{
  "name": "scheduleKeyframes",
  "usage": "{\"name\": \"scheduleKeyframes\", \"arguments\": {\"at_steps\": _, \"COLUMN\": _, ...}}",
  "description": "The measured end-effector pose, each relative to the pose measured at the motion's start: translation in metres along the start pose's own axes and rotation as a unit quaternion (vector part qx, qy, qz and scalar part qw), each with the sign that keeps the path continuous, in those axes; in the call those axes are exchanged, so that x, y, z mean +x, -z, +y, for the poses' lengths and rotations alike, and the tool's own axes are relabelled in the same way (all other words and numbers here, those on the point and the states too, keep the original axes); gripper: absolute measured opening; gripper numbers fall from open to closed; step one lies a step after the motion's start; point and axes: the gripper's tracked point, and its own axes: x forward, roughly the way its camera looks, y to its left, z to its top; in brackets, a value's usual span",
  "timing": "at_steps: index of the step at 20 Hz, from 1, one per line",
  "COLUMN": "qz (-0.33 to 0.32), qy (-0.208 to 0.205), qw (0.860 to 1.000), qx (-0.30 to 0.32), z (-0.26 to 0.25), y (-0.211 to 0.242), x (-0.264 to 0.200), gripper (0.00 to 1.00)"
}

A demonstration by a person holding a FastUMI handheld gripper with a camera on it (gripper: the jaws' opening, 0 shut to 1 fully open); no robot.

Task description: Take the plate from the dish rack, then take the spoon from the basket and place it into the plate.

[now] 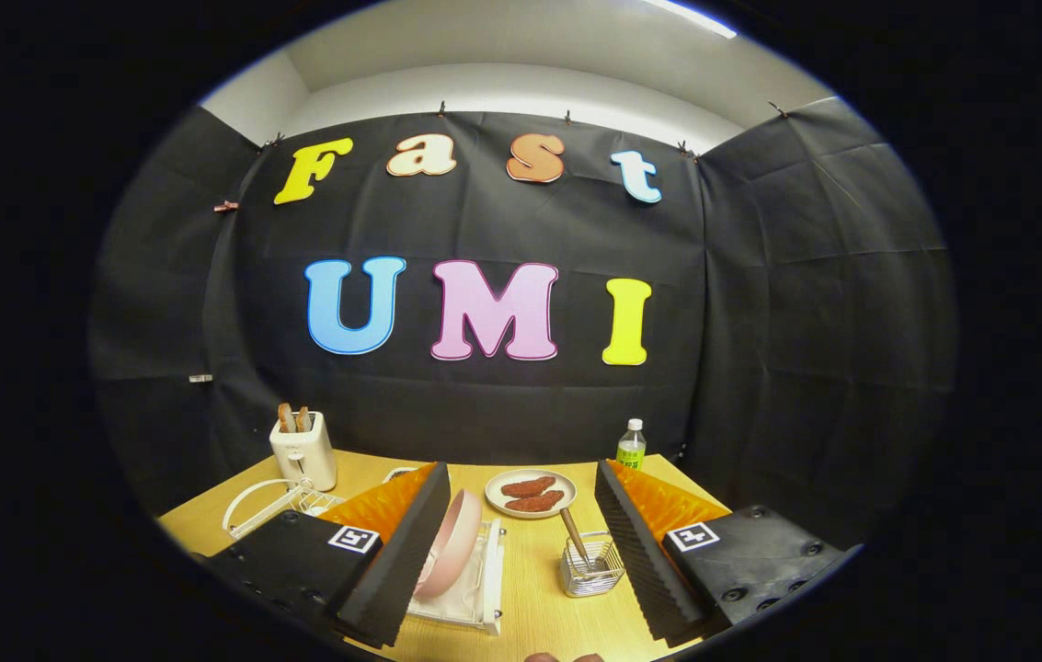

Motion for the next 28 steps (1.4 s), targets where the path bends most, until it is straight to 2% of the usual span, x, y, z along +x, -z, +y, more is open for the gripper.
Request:
{"name": "scheduleKeyframes", "arguments": {"at_steps": 7, "qz": 0.048, "qy": -0.01, "qw": 0.997, "qx": -0.056, "z": 0.017, "y": 0.017, "x": 0.047, "gripper": 0.97}}
{"name": "scheduleKeyframes", "arguments": {"at_steps": 11, "qz": 0.107, "qy": -0.018, "qw": 0.992, "qx": -0.069, "z": 0.042, "y": 0.057, "x": 0.084, "gripper": 0.95}}
{"name": "scheduleKeyframes", "arguments": {"at_steps": 14, "qz": 0.159, "qy": -0.005, "qw": 0.985, "qx": -0.062, "z": 0.047, "y": 0.09, "x": 0.104, "gripper": 0.92}}
{"name": "scheduleKeyframes", "arguments": {"at_steps": 15, "qz": 0.179, "qy": 0.0, "qw": 0.982, "qx": -0.052, "z": 0.048, "y": 0.103, "x": 0.109, "gripper": 0.87}}
{"name": "scheduleKeyframes", "arguments": {"at_steps": 16, "qz": 0.201, "qy": 0.008, "qw": 0.978, "qx": -0.048, "z": 0.048, "y": 0.116, "x": 0.113, "gripper": 0.86}}
{"name": "scheduleKeyframes", "arguments": {"at_steps": 18, "qz": 0.241, "qy": 0.017, "qw": 0.97, "qx": -0.033, "z": 0.047, "y": 0.137, "x": 0.117, "gripper": 0.71}}
{"name": "scheduleKeyframes", "arguments": {"at_steps": 19, "qz": 0.257, "qy": 0.023, "qw": 0.966, "qx": -0.027, "z": 0.046, "y": 0.146, "x": 0.119, "gripper": 0.57}}
{"name": "scheduleKeyframes", "arguments": {"at_steps": 20, "qz": 0.269, "qy": 0.028, "qw": 0.962, "qx": -0.021, "z": 0.045, "y": 0.154, "x": 0.119, "gripper": 0.53}}
{"name": "scheduleKeyframes", "arguments": {"at_steps": 21, "qz": 0.278, "qy": 0.033, "qw": 0.96, "qx": -0.016, "z": 0.046, "y": 0.158, "x": 0.119, "gripper": 0.44}}
{"name": "scheduleKeyframes", "arguments": {"at_steps": 22, "qz": 0.288, "qy": 0.036, "qw": 0.957, "qx": -0.009, "z": 0.047, "y": 0.163, "x": 0.12, "gripper": 0.4}}
{"name": "scheduleKeyframes", "arguments": {"at_steps": 23, "qz": 0.297, "qy": 0.039, "qw": 0.954, "qx": -0.005, "z": 0.048, "y": 0.168, "x": 0.121, "gripper": 0.32}}
{"name": "scheduleKeyframes", "arguments": {"at_steps": 26, "qz": 0.307, "qy": 0.064, "qw": 0.95, "qx": 0.008, "z": 0.043, "y": 0.171, "x": 0.125, "gripper": 0.27}}
{"name": "scheduleKeyframes", "arguments": {"at_steps": 28, "qz": 0.304, "qy": 0.061, "qw": 0.951, "qx": 0.006, "z": 0.046, "y": 0.165, "x": 0.124, "gripper": 0.24}}
